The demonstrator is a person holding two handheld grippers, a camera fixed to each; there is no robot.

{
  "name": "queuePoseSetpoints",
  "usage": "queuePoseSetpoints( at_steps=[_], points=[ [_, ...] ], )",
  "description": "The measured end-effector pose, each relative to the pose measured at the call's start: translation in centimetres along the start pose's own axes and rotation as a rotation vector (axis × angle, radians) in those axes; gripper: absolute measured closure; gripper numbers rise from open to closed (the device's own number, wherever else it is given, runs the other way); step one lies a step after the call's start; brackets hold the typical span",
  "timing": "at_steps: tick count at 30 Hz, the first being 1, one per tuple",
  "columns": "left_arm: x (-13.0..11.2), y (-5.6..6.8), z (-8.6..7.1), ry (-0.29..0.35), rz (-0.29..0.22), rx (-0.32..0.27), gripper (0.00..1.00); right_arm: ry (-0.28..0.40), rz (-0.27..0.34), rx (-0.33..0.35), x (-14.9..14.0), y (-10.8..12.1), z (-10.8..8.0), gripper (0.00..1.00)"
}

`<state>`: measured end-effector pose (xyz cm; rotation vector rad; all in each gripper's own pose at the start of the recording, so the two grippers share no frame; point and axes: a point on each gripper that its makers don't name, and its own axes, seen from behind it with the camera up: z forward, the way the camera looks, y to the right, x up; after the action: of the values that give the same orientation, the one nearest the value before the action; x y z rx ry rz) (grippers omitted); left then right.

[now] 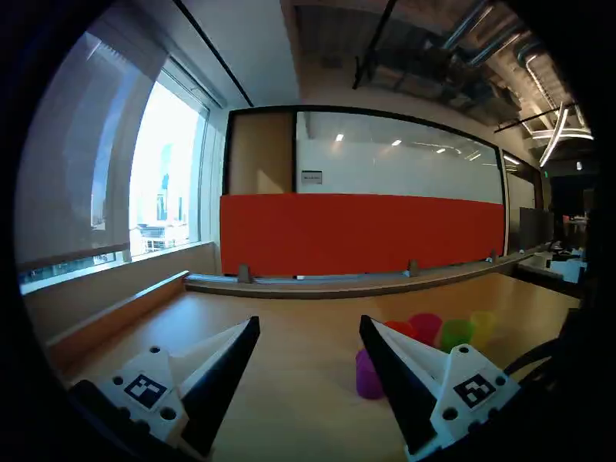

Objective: Pour water

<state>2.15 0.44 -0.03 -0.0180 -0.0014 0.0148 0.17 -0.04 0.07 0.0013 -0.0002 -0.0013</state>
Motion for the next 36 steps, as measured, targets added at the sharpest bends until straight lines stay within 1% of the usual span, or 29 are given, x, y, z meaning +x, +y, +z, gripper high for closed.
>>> queuePoseSetpoints(
  at_steps=[3, 5, 8, 13, 17, 20, 23, 29, 32, 36],
  points=[
    [2.0, 0.3, 0.0, 0.0, 0.02, -0.021, 0.04, -0.001, -0.004, 0.006, 0.9, -0.2, 0.3, 0.0],
    [3.4, 0.6, 0.1, 0.001, 0.033, -0.035, 0.04, -0.001, -0.005, 0.013, 2.0, -0.3, 0.4, 0.0],
    [5.3, 1.2, 0.3, -0.004, 0.037, -0.062, 0.04, 0.003, -0.001, 0.031, 4.0, -0.6, 0.6, 0.0],
    [7.8, 2.1, 0.9, -0.014, 0.022, -0.106, 0.04, 0.015, 0.003, 0.059, 7.4, -1.2, 0.8, 0.0],
    [9.3, 2.5, 1.3, -0.02, 0.004, -0.126, 0.04, 0.033, 0.003, 0.092, 9.9, -1.7, 1.0, 0.0],
    [9.7, 2.9, 1.5, -0.023, -0.016, -0.146, 0.04, 0.039, 0.009, 0.114, 10.6, -2.0, 1.1, 0.0],
    [9.6, 3.4, 1.8, -0.034, -0.028, -0.174, 0.04, 0.031, 0.015, 0.149, 10.6, -2.5, 1.2, 0.0],
    [8.7, 4.3, 2.2, -0.047, -0.02, -0.234, 0.04, 0.017, 0.027, 0.263, 10.5, -4.4, 1.1, 0.0],
    [8.4, 5.4, 2.0, -0.05, -0.022, -0.29, 0.04, 0.012, 0.043, 0.325, 10.7, -5.3, 0.9, 0.0],
    [8.3, 6.7, 1.7, -0.058, -0.04, -0.366, 0.04, 0.008, 0.04, 0.392, 11.1, -6.1, 0.7, 0.0]
  ],
)
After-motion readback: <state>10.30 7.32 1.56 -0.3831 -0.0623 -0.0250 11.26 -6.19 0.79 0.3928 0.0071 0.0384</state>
